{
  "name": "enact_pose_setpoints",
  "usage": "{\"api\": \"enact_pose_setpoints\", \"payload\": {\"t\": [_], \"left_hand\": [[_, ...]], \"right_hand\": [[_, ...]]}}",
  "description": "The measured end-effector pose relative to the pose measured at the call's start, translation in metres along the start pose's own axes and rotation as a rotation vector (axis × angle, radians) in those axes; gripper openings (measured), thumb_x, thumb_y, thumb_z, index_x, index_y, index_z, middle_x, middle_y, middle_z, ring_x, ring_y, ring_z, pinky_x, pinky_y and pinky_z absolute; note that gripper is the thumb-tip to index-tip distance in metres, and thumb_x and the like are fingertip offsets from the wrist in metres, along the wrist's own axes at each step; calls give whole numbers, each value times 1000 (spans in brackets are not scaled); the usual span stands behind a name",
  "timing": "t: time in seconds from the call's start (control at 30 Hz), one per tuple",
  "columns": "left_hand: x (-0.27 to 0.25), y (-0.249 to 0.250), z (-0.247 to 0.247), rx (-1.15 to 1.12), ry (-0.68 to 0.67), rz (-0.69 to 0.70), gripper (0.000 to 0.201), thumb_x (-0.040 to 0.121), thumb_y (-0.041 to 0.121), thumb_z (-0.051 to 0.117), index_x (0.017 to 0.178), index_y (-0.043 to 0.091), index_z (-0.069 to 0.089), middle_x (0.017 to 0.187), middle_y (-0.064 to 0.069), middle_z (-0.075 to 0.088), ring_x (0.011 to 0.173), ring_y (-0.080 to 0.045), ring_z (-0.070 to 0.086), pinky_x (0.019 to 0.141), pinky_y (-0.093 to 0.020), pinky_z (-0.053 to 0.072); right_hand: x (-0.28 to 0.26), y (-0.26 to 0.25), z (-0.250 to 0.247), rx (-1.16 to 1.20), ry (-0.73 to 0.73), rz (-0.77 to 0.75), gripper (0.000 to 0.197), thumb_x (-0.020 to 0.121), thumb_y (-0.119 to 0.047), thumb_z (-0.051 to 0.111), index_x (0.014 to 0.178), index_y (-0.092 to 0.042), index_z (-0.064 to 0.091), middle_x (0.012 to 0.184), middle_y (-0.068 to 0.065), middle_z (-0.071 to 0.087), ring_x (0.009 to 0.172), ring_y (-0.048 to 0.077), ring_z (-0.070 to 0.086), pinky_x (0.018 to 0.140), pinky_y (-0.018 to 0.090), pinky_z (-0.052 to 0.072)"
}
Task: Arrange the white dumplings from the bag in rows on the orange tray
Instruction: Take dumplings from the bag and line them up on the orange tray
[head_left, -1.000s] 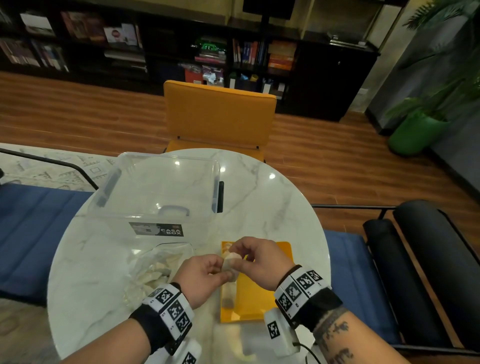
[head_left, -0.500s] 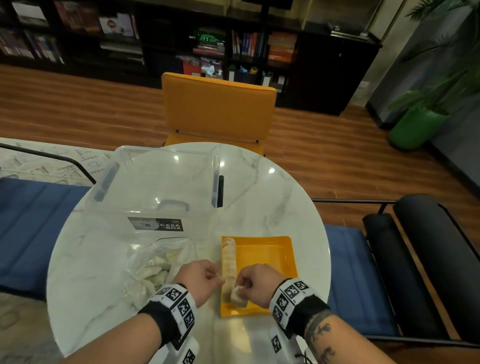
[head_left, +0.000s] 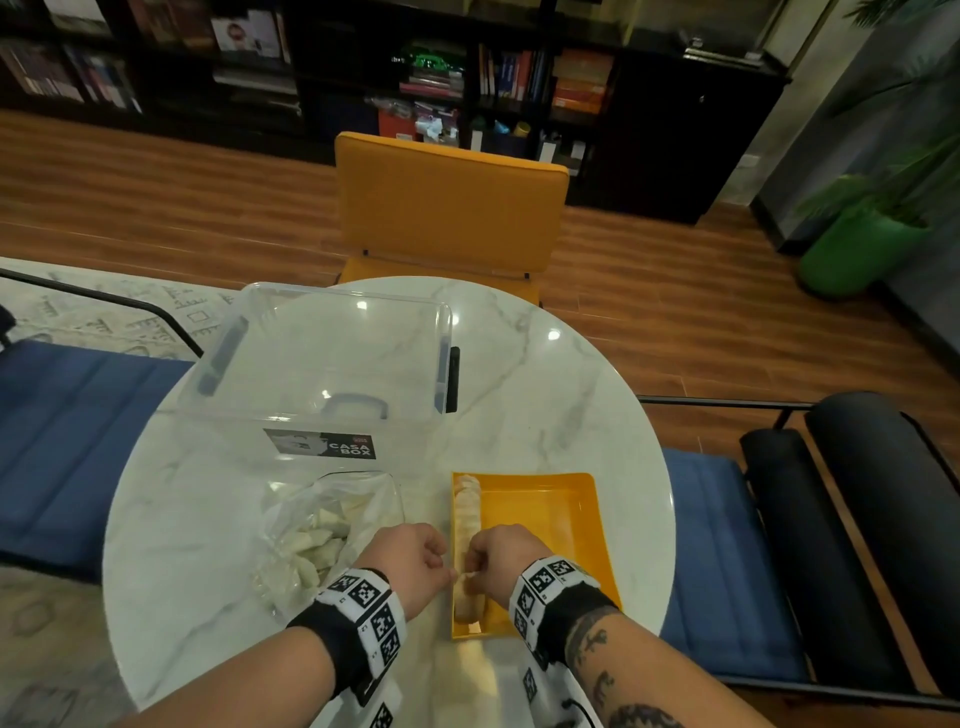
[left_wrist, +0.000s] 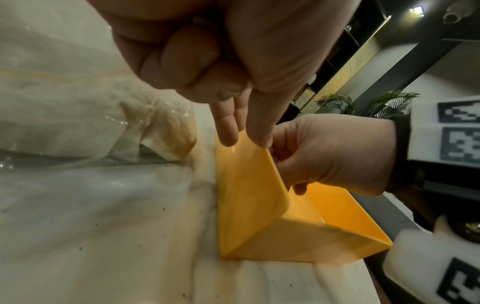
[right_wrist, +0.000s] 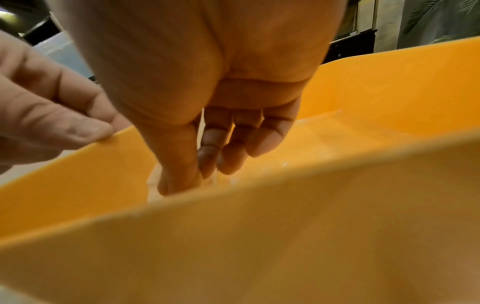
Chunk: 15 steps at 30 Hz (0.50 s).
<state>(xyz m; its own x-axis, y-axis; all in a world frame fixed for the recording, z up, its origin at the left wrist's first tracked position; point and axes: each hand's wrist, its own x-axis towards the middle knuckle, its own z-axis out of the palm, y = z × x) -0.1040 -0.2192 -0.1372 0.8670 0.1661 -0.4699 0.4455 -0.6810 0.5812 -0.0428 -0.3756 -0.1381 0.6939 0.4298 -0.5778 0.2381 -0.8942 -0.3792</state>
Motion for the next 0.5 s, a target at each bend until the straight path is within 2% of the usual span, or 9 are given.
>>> {"api": "enact_pose_setpoints", "payload": {"t": [0.23,0.33,0.43,0.5], "left_hand": [[-2,4,-3,21,-3,18,25,78,36,73,101,30,67,83,15,66,85,-2,63,81,-20,51],[-3,3,-3,4,-2,15,21,78,36,74,96,33,64,82,14,65,83,-1,62,79,-19,52],[-3,2,-4,-2,-8,18,20,77,40,74,92,35,62,84,13,64,83,-2,61,79,-21,52],[-3,1,-4,-13,17,20,20,79,44,71,94,33,65,87,13,65,84,-3,60,75,-19,48]], "right_hand": [[4,-3,-1,-18,12,31,12,83,-22,70,95,-26,70,103,-3,69,95,18,65,84,33,56],[4,-3,-1,-13,7,55,10,82,-22,70,92,-26,68,102,-2,69,94,19,65,85,34,57],[3,-4,-2,-31,2,77,11,82,-24,71,88,-27,64,103,0,68,94,21,64,84,35,56],[0,-3,-4,-31,22,82,14,81,-28,73,87,-28,60,97,-2,65,91,20,63,81,33,55]]}}
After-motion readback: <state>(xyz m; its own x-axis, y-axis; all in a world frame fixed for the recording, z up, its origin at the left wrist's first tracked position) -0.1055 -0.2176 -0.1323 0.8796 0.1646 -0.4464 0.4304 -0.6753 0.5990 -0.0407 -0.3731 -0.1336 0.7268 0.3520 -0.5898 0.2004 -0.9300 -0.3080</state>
